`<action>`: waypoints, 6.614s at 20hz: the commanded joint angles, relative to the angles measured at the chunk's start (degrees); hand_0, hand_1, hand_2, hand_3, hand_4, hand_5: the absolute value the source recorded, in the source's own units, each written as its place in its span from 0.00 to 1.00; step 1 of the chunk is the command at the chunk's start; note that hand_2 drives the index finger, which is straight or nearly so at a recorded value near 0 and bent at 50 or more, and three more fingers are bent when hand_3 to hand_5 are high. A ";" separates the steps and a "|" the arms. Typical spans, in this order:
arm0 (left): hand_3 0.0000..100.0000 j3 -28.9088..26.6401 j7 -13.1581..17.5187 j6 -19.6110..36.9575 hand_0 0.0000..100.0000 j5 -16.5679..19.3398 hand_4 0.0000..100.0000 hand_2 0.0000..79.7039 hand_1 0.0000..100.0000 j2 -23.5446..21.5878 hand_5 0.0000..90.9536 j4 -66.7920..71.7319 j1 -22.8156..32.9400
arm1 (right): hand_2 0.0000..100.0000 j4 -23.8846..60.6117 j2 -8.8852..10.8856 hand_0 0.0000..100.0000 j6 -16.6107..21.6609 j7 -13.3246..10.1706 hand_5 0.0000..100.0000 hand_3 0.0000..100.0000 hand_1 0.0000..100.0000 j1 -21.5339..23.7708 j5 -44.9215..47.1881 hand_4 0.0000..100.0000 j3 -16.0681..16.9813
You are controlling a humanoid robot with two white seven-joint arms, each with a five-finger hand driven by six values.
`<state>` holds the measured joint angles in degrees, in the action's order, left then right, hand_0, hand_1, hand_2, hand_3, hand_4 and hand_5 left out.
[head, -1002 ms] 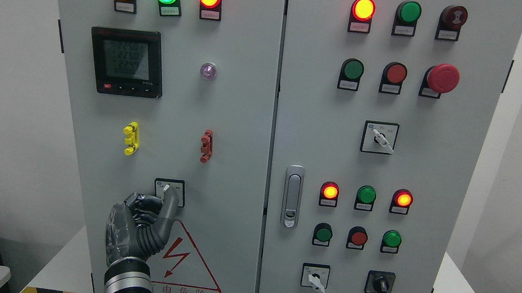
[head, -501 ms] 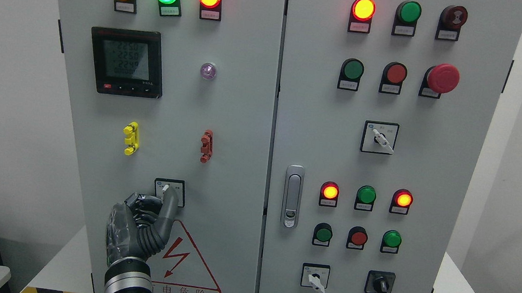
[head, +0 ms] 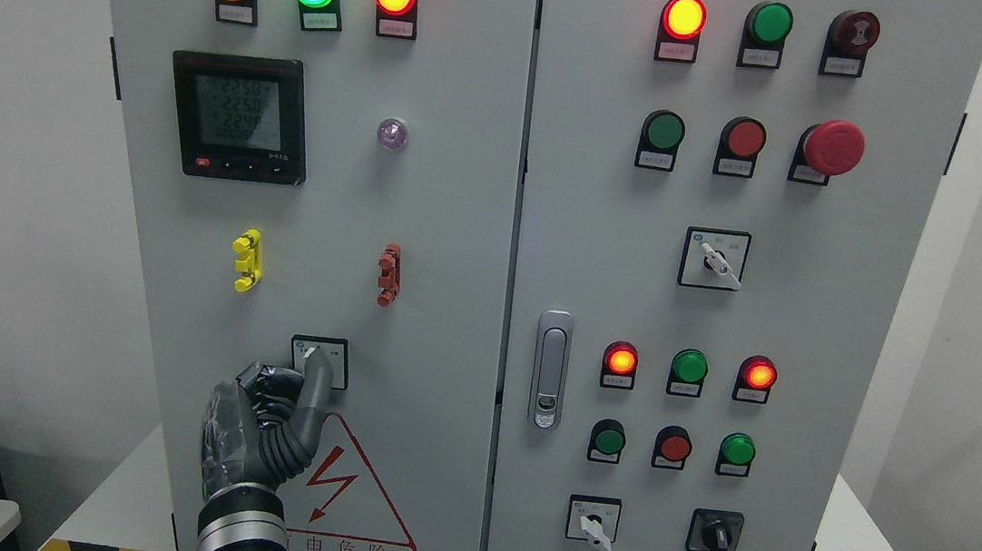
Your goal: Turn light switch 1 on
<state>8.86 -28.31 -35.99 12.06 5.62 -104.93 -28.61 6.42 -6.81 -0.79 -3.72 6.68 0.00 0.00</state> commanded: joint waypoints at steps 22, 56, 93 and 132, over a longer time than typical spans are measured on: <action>0.76 0.19 0.97 0.13 0.58 -1.43 0.77 0.80 0.30 0.00 0.69 0.17 -0.31 | 0.00 0.00 -0.05 0.12 0.00 0.02 0.00 0.00 0.39 0.00 1.41 0.00 -0.97; 0.76 0.28 0.97 0.74 0.29 -1.25 0.77 0.80 0.30 -0.18 0.69 -1.50 1.71 | 0.00 0.00 -0.05 0.12 0.00 0.02 0.00 0.00 0.39 0.00 1.41 0.00 -0.97; 0.32 -56.85 35.78 58.31 0.12 -1.78 0.37 0.36 0.24 -6.24 0.11 41.48 43.81 | 0.00 0.00 -0.05 0.12 0.00 0.02 0.00 0.00 0.39 0.00 1.41 0.00 -0.97; 0.00 -12.56 35.87 41.00 0.25 -2.48 0.00 0.00 0.09 -6.42 0.00 97.64 36.25 | 0.00 0.00 0.04 0.12 0.00 0.02 0.00 0.00 0.39 0.00 1.41 0.00 -0.97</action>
<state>-12.44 7.79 5.87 9.98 -2.77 -12.54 9.71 6.42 -6.81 -0.79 -3.69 6.68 0.00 0.00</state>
